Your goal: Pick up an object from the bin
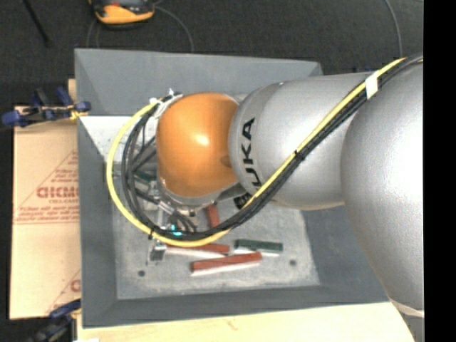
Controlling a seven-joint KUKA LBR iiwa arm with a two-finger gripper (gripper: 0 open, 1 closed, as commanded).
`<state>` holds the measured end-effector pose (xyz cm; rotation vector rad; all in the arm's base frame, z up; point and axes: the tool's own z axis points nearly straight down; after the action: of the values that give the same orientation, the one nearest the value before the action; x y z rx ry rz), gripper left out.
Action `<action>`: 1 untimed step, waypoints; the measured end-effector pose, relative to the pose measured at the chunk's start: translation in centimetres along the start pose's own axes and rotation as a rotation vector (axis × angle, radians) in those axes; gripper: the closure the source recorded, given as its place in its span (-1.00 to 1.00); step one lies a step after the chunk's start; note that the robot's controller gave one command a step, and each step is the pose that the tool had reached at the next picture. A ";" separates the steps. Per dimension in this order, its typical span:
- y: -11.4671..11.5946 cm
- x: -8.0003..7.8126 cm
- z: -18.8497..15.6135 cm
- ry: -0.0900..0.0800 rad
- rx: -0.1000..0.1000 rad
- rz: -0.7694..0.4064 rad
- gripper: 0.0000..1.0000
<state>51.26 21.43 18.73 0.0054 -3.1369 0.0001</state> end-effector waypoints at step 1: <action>-0.1 -0.2 -0.3 -0.007 -0.002 0.003 -1.00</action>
Offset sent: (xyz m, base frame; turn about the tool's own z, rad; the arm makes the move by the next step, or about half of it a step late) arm 0.0577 -0.0498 -0.1128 -0.0633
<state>51.47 21.36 19.07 0.0000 -3.1436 -0.0023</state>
